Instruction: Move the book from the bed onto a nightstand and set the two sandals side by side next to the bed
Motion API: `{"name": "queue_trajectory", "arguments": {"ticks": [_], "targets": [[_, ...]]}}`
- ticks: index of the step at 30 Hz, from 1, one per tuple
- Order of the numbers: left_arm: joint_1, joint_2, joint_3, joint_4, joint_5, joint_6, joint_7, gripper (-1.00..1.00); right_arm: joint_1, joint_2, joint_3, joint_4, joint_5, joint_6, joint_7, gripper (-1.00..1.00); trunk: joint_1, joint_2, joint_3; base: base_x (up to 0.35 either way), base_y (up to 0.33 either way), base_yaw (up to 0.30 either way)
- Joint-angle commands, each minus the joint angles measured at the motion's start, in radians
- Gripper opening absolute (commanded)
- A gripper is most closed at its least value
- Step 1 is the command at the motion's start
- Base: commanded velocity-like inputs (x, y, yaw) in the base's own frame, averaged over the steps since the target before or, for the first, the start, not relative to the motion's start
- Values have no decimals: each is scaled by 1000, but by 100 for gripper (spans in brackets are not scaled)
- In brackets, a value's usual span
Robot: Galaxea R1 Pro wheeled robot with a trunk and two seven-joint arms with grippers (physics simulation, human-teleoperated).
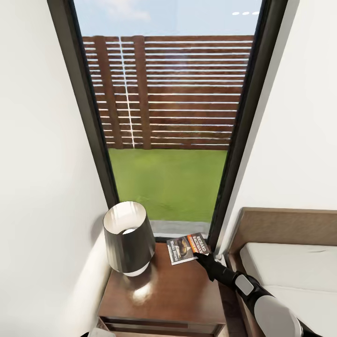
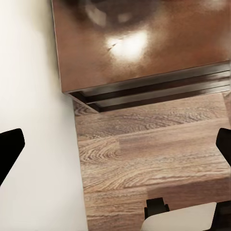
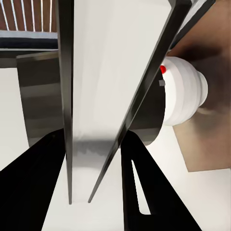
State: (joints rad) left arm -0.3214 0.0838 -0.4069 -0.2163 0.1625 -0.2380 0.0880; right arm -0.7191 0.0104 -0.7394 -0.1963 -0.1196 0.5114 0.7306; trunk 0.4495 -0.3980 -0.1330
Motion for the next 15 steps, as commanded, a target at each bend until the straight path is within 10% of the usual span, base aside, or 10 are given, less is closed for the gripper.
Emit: {"name": "queue_trajectory", "arguments": {"ticks": [1, 15], "targets": [[-1, 1, -9, 0, 9, -3, 4, 100, 0, 0, 2, -2, -11, 9, -3, -100, 1, -2, -2, 0, 0, 0], [-1, 1, -9, 0, 9, -3, 4, 100, 0, 0, 1, -2, -11, 9, -3, -100, 1, -2, -2, 0, 0, 0]]}}
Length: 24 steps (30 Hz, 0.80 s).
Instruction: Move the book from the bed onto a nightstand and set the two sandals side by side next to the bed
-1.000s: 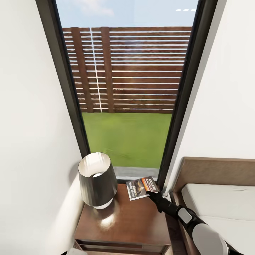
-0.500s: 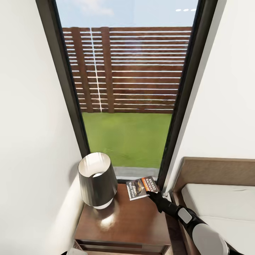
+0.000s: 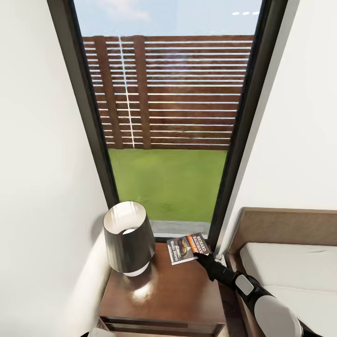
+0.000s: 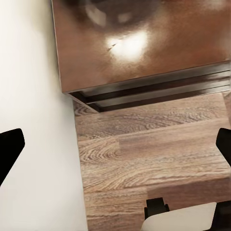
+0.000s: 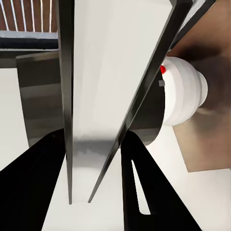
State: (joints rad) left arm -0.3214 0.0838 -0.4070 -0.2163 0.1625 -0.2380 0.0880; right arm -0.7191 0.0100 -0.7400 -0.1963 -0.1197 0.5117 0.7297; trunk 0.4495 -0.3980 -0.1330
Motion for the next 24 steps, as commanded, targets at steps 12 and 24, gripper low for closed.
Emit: {"name": "queue_trajectory", "arguments": {"ticks": [12, 24], "targets": [[-1, 1, -9, 0, 9, -3, 4, 100, 0, 1, 2, -2, -11, 8, -2, -100, 24, -44, -21, 0, 0, 0], [-1, 1, -9, 0, 9, -3, 4, 100, 0, 1, 1, -2, -11, 8, -2, -100, 58, -107, -49, 0, 0, 0]]}}
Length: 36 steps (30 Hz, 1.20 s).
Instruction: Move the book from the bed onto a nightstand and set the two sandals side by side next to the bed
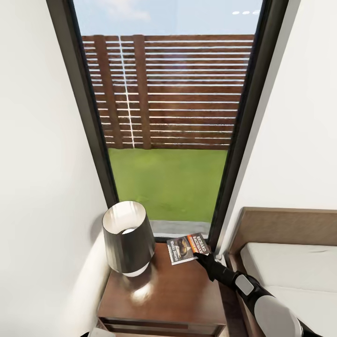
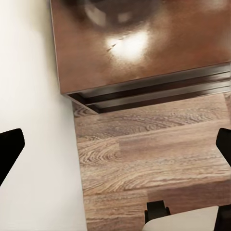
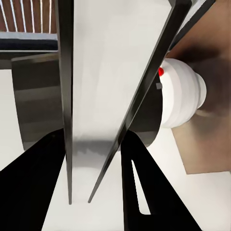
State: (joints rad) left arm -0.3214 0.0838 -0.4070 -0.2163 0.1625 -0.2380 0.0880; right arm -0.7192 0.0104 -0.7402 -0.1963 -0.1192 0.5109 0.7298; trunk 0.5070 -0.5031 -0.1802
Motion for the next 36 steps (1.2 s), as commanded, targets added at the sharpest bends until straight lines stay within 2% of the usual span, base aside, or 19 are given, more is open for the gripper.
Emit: {"name": "queue_trajectory", "arguments": {"ticks": [1, 27, 36], "targets": [[-1, 1, -9, 0, 9, -3, 4, 100, 0, 0, 2, -2, -11, 12, -3, -100, 4, -9, -5, 0, 0, 0], [-1, 1, -9, 0, 9, -3, 4, 100, 0, 1, 1, -1, -12, 13, -7, -100, 104, -191, -86, 0, 0, 0], [-1, 1, -9, 0, 9, -3, 4, 100, -2, 2, 2, 1, -11, 20, -64, -100, 138, -254, -115, 0, 0, 0]]}}
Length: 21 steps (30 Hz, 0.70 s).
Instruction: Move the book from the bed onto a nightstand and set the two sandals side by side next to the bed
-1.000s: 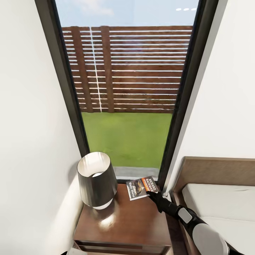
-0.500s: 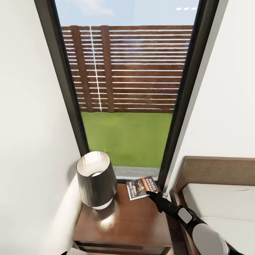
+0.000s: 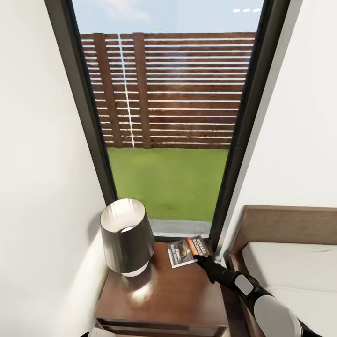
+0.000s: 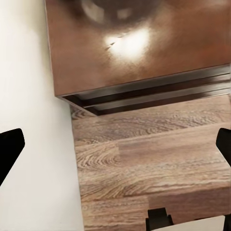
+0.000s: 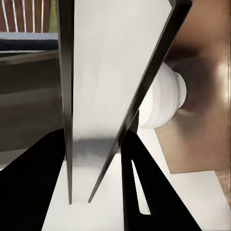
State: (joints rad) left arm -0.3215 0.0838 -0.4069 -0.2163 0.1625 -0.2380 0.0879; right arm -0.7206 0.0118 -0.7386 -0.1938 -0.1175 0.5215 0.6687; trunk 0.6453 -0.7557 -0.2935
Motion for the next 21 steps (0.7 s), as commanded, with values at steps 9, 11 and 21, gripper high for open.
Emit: {"name": "queue_trajectory", "arguments": {"ticks": [9, 11, 21], "targets": [[-1, 1, -9, 0, 9, -3, 4, 100, 0, 0, 1, 4, -14, 11, -30, -100, 35, -64, -30, 0, 0, 0], [-1, 1, -9, 0, 9, -3, 4, 100, 0, 0, 1, 5, -14, 11, -33, -100, 42, -78, -36, 0, 0, 0], [-1, 1, -9, 0, 9, -3, 4, 100, 0, 0, 1, 7, -14, 64, -38, -100, 81, -148, -67, 0, 0, 0]]}}
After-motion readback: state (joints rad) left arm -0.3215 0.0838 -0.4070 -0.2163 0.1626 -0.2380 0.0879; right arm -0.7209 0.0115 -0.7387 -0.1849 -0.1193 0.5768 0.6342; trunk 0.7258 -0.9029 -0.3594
